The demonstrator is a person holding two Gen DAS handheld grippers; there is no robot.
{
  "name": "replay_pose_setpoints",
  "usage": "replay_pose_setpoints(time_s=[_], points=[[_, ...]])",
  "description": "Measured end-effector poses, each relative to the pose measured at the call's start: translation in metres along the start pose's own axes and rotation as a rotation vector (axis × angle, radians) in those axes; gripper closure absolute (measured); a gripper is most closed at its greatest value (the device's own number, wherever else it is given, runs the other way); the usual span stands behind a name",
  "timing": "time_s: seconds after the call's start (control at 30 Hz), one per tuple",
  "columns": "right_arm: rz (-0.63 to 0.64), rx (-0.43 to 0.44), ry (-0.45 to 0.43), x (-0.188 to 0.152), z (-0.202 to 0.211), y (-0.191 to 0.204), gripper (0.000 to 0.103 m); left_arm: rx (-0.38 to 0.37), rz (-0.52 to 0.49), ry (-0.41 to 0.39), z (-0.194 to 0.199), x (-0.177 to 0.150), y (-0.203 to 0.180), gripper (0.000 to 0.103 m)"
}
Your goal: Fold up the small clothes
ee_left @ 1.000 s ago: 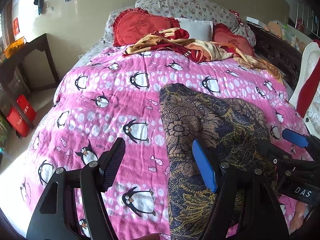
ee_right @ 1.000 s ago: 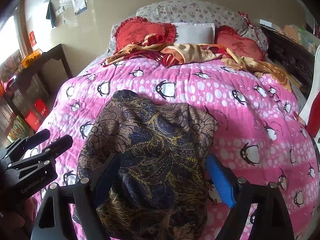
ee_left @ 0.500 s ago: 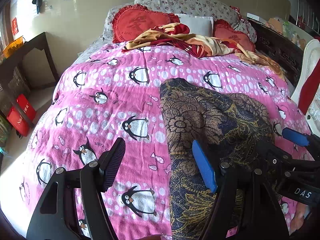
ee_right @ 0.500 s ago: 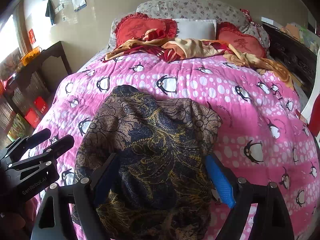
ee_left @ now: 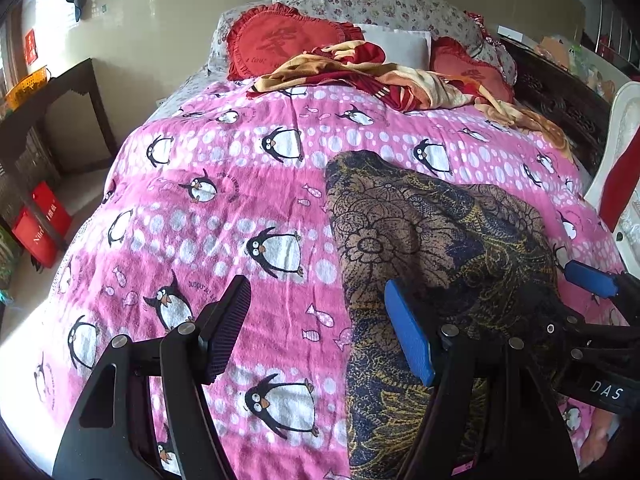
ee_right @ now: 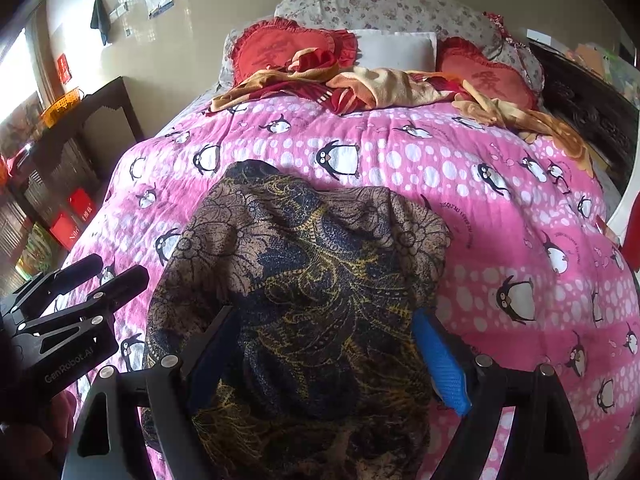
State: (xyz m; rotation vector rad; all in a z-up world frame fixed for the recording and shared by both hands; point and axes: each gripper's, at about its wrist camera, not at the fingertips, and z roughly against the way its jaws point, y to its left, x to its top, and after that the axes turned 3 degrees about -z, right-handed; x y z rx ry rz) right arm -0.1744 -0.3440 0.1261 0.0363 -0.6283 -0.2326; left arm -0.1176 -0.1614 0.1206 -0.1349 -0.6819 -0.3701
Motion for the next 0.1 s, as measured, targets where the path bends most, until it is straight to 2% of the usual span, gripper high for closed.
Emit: replay_pose_setpoints(time_s=[0.1], points=[[0.000, 0.011, 0.000, -0.0002, -0.0015, -0.0068, 0.018, -0.008, 0.003, 0.011, -0.0022, 0.0013, 0.0048, 0.033]])
